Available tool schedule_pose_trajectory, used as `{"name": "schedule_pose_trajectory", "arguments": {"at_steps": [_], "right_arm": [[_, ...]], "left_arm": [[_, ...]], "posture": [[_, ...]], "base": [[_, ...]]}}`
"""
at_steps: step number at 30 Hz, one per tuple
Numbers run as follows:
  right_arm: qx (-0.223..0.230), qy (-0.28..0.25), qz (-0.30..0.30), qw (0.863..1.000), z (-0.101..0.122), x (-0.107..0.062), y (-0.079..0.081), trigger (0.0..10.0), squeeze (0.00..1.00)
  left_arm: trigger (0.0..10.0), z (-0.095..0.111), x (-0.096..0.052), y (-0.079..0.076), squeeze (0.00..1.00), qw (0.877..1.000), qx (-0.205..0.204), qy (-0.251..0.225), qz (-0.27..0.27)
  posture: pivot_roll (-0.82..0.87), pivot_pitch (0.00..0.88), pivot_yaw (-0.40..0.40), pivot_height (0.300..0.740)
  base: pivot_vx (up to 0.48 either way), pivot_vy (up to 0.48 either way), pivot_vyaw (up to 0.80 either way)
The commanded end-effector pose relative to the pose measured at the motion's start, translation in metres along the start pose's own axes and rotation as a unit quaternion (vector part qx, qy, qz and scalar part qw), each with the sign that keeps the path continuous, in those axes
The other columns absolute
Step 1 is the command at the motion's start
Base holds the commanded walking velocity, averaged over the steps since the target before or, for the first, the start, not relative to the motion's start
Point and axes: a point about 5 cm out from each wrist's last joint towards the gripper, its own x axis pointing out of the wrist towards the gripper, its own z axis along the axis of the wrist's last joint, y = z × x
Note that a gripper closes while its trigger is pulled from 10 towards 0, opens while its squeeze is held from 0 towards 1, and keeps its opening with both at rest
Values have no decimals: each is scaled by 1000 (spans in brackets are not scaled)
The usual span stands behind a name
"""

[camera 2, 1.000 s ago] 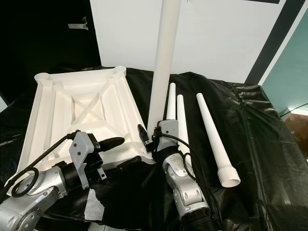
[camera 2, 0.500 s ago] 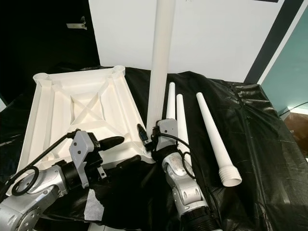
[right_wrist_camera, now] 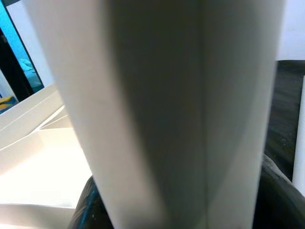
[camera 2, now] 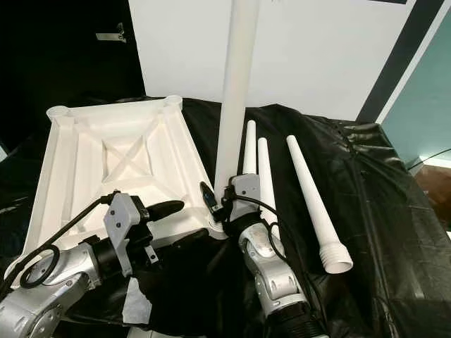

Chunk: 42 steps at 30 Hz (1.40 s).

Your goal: Building children table

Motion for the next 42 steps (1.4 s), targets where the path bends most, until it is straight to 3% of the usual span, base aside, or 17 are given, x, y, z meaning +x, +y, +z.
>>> {"name": "schedule_pose_trajectory", "arguments": {"at_steps": [1,2,3,4,5,6,14,15,16,19,29,30,31,32,33,34,42], "right_arm": [[-6,53,-2,999,-20,-8,-8,10000,31],[2,49,1,999,-18,-9,-11,10000,643],[4,47,4,999,-17,-9,-13,10000,835],[4,47,4,999,-17,-9,-13,10000,835],[0,45,8,999,-16,-10,-15,10000,969],[-3,41,15,999,-15,-10,-18,10000,1000],[-29,27,59,997,-6,-14,-35,10000,1000],[-34,25,78,996,-3,-14,-40,10000,459],[-40,20,100,994,1,-14,-44,10000,0],[-51,12,147,988,10,-10,-51,10000,0],[-64,13,218,974,19,1,-57,10000,0],[-66,17,236,969,19,2,-57,7412,0],[-69,20,248,966,19,3,-58,3412,0],[-69,20,248,966,19,3,-58,3412,0],[-72,25,257,963,19,4,-59,1333,0],[-73,27,262,962,19,5,-59,0,0],[-63,46,273,959,12,5,-65,0,0]], "left_arm": [[10000,-4,1,-1,0,1000,4,8,7],[10000,-5,1,-1,0,1000,5,12,5],[10000,-6,1,-1,0,1000,6,14,4],[10000,-6,1,-1,0,1000,6,14,4],[10000,-6,1,-1,0,1000,6,15,4],[10000,-6,1,-1,0,1000,6,15,4],[10000,-7,0,0,0,1000,6,16,2],[10000,-7,0,0,0,1000,7,16,1],[10000,-7,0,1,0,1000,7,16,0],[10000,-7,1,1,0,1000,9,16,-2],[10000,-8,4,0,0,1000,9,16,-8],[10000,-7,4,0,0,1000,10,15,-8],[10000,-7,4,0,0,1000,10,15,-8],[10000,-7,4,0,0,1000,10,15,-8],[10000,-7,4,0,0,1000,11,15,-9],[10000,-6,4,-1,0,1000,10,15,-9],[10000,-5,5,-2,0,1000,12,13,-10]], "posture": [[124,0,-82,740],[124,0,-82,740],[123,0,-82,740],[123,0,-82,740],[121,0,-79,740],[120,0,-77,740],[109,0,-70,740],[106,0,-68,740],[105,0,-66,740],[99,0,-60,740],[102,0,-57,740],[105,0,-56,740],[105,0,-56,740],[105,0,-56,740],[107,0,-57,740],[108,0,-57,740],[108,0,-58,740]], "base": [[0,0,0],[0,0,0],[0,0,0],[0,0,0],[0,0,0],[0,0,0],[0,0,0],[0,0,0],[0,0,0],[0,0,0],[0,0,0],[0,0,0],[0,0,0],[0,0,0],[0,0,0],[0,0,0],[0,0,0]]}}
